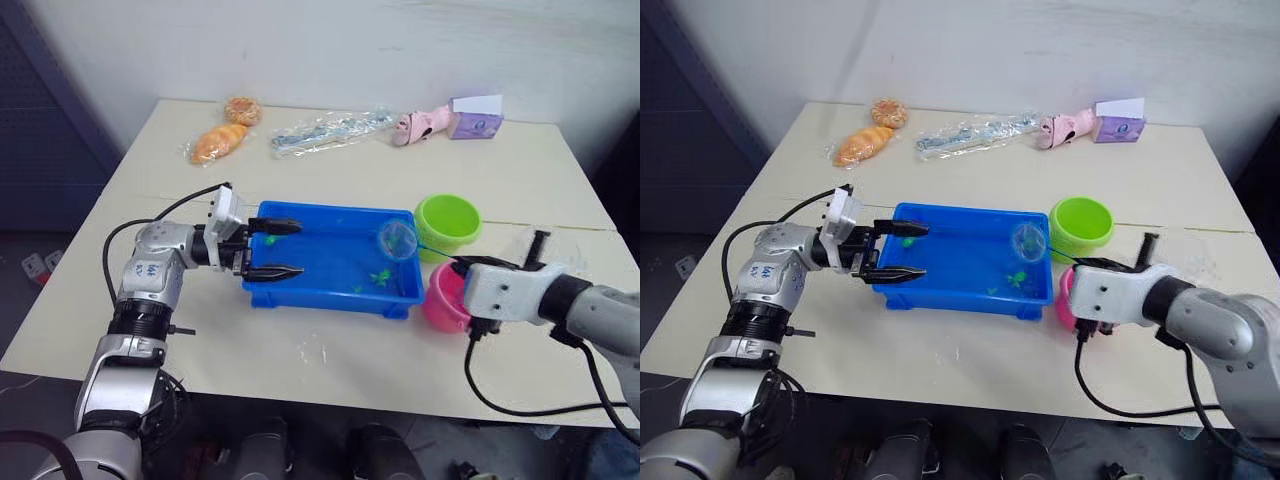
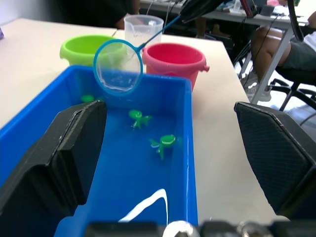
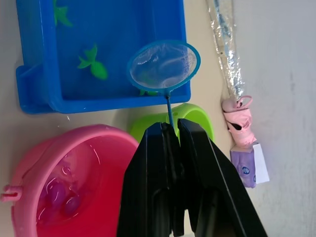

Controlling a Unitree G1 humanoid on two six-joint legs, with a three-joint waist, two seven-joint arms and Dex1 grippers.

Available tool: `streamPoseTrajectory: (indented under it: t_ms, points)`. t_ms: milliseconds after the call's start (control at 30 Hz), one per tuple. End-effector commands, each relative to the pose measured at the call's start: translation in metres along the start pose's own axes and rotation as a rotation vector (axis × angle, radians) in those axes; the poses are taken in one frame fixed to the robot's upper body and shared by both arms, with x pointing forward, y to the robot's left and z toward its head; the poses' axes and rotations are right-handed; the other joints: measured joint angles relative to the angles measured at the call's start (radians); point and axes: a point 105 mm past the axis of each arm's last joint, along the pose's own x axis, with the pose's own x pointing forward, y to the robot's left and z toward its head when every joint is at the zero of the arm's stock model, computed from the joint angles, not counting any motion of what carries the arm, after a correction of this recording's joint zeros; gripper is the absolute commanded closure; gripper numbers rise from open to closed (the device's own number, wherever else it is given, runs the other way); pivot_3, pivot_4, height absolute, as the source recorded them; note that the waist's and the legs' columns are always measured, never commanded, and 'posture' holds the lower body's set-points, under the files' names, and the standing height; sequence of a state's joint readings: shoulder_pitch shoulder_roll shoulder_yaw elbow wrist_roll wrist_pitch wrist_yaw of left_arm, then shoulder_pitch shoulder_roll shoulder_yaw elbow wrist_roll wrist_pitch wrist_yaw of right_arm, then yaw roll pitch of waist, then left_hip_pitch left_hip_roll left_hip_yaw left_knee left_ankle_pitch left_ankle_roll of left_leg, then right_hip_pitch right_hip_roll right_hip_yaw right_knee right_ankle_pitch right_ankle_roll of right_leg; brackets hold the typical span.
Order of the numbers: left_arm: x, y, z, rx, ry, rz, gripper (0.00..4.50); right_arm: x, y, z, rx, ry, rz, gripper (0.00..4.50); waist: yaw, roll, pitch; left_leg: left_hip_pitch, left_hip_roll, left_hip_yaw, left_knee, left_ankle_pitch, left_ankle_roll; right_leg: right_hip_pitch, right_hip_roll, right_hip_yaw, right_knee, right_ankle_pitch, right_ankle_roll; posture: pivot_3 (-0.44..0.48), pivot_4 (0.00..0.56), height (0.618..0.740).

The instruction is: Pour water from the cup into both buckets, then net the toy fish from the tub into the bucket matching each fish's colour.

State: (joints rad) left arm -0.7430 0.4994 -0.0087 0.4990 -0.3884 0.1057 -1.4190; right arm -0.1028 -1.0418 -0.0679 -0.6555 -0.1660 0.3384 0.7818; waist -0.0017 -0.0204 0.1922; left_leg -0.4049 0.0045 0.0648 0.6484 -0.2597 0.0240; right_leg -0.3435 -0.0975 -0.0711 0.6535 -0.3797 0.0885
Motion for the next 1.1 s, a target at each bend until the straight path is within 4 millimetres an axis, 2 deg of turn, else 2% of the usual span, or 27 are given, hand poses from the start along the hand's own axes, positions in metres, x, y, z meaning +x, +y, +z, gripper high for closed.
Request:
streamPoseTrajectory:
  t_ms: [33, 267, 433, 533, 633, 767, 967, 1100]
  points:
    - [-0.007, 0.0, 0.003, 0.029, 0.001, 0.012, 0.04, 0.007, -0.003, 0.0, -0.043, 0.029, 0.022, 4.5, 0.0, 0.0, 0.0, 0.0, 0.0, 0.0, 0.0, 0.0, 0.0, 0.0, 0.0, 0.0, 0.0, 0.0, 0.0, 0.0, 0.15, 0.74]
    - [-0.008, -0.001, -0.001, 0.032, 0.003, 0.017, 0.04, 0.021, -0.001, -0.013, -0.087, 0.12, 0.124, 4.5, 0.0, 0.0, 0.0, 0.0, 0.0, 0.0, 0.0, 0.0, 0.0, 0.0, 0.0, 0.0, 0.0, 0.0, 0.0, 0.0, 0.15, 0.74]
    - [-0.009, -0.002, -0.004, 0.037, 0.009, 0.02, 0.04, 0.03, -0.002, -0.011, -0.113, 0.132, 0.158, 4.5, -0.001, 0.0, 0.0, 0.0, 0.0, 0.0, 0.0, 0.0, 0.0, 0.0, 0.0, -0.001, 0.0, 0.0, 0.0, 0.0, 0.15, 0.74]
    - [-0.01, -0.002, -0.005, 0.041, 0.007, 0.026, 0.04, 0.034, 0.004, -0.004, -0.061, 0.11, 0.201, 4.5, -0.001, 0.0, 0.0, 0.0, 0.0, 0.0, 0.0, 0.0, 0.0, 0.0, -0.001, -0.001, 0.0, 0.0, 0.0, 0.0, 0.15, 0.74]
    - [-0.011, -0.002, -0.006, 0.044, 0.007, 0.034, 0.04, 0.032, 0.013, 0.001, 0.066, 0.096, 0.259, 4.5, 0.001, 0.0, 0.0, 0.0, 0.0, -0.001, 0.0, 0.0, 0.0, 0.0, -0.001, -0.001, 0.0, 0.0, 0.0, 0.0, 0.15, 0.74]
    - [-0.013, -0.001, -0.006, 0.047, 0.009, 0.044, 0.04, 0.027, 0.022, 0.007, 0.323, 0.066, 0.308, 4.5, 0.0, 0.0, 0.0, -0.001, 0.0, -0.002, 0.0, 0.0, 0.0, 0.0, -0.001, -0.003, 0.0, 0.0, 0.0, 0.0, 0.15, 0.74]
    - [-0.016, -0.002, -0.005, 0.05, 0.011, 0.052, 0.04, 0.018, 0.017, 0.005, 0.581, 0.059, 0.28, 4.5, -0.002, 0.0, 0.0, -0.001, 0.0, -0.002, 0.0, 0.0, 0.0, 0.0, -0.001, -0.003, 0.0, 0.0, 0.0, 0.0, 0.15, 0.74]
    - [-0.017, -0.001, -0.005, 0.053, 0.014, 0.06, 0.04, 0.012, 0.016, 0.002, 0.678, 0.056, 0.277, 4.5, -0.002, 0.0, 0.0, -0.001, 0.0, -0.002, 0.0, 0.0, 0.0, 0.0, -0.001, -0.003, 0.0, 0.0, 0.0, 0.0, 0.15, 0.74]
